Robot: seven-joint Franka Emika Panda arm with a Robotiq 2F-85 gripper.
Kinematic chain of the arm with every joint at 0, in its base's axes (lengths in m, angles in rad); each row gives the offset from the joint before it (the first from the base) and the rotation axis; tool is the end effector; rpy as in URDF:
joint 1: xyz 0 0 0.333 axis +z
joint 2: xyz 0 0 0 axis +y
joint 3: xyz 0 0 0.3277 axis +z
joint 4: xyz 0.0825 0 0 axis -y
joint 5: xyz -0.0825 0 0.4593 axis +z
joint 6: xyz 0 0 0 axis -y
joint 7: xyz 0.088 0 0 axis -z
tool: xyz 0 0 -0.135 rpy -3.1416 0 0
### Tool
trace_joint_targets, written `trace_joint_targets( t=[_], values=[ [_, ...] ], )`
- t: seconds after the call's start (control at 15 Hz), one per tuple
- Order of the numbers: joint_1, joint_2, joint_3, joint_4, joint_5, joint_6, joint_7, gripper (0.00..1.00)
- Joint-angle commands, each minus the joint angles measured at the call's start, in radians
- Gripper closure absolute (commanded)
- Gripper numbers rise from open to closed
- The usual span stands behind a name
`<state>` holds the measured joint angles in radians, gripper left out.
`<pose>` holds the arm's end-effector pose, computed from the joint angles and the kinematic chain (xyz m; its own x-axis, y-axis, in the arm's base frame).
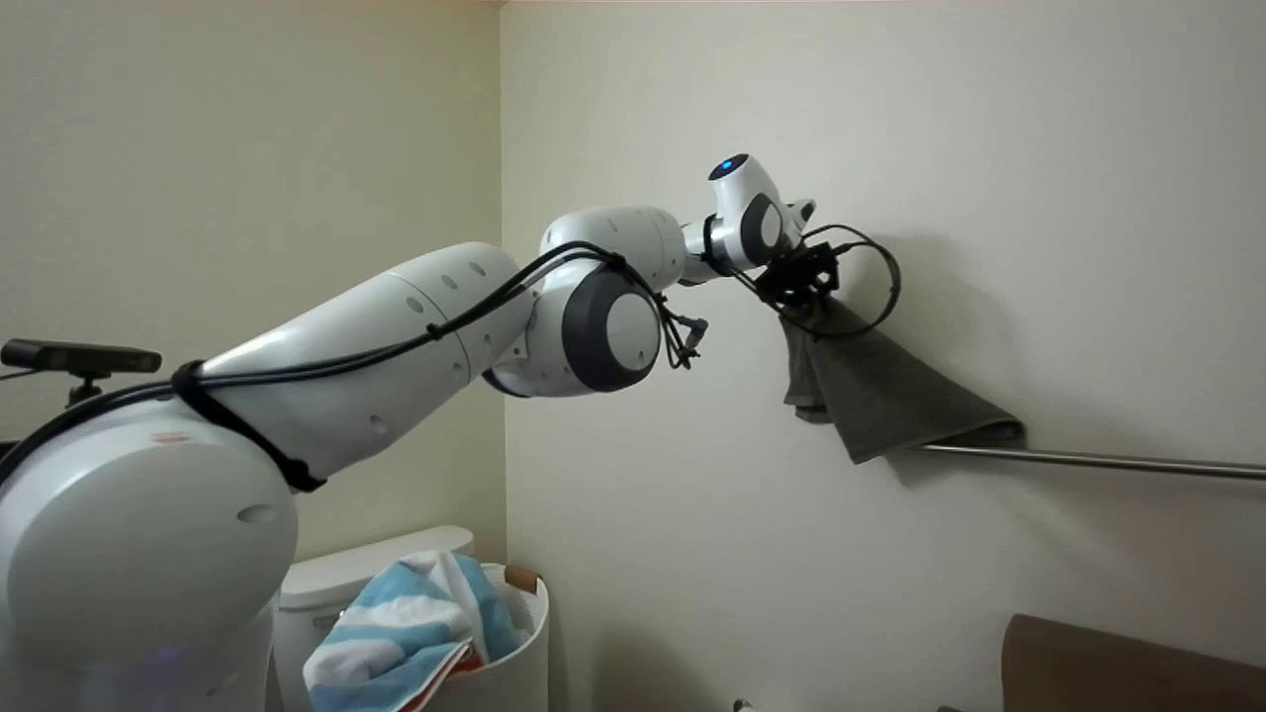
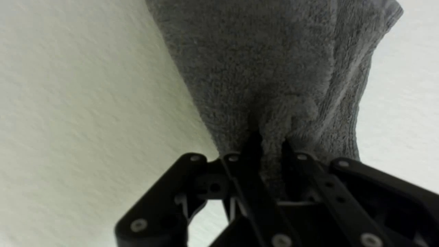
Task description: Put the towels in the laundry hamper
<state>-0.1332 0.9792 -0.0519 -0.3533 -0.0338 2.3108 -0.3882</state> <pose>0.8958 -0.1348 0.6338 0.5824 0.3420 0.7375 0.0557 -0.9218 0.3835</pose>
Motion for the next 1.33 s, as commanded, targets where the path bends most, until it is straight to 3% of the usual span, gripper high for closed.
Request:
trace_joint_targets(
  t=[0.0, 0.27, 0.4, 0.6, 0.67, 1.0, 1.07, 1.27],
  values=[
    [0.111, -0.07, -0.01, -0.012, -0.063, -0.041, -0.018, 0.95],
    [0.221, -0.131, -0.051, -0.012, -0.145, -0.102, 0.004, 0.95],
    [0.253, -0.147, -0.06, 0.002, -0.167, -0.072, 0.005, 0.95],
    [0.263, -0.152, -0.039, -0.014, -0.151, -0.053, 0.006, 0.96],
    [0.267, -0.157, -0.038, -0.015, -0.15, -0.055, 0.005, 0.88],
    [0.267, -0.152, -0.037, -0.024, -0.151, -0.055, 0.006, 0.89],
    [0.268, -0.156, -0.016, -0.033, -0.13, -0.076, -0.008, 0.95],
    [0.292, -0.195, 0.083, -0.057, -0.062, -0.172, -0.128, 0.95]
  ],
)
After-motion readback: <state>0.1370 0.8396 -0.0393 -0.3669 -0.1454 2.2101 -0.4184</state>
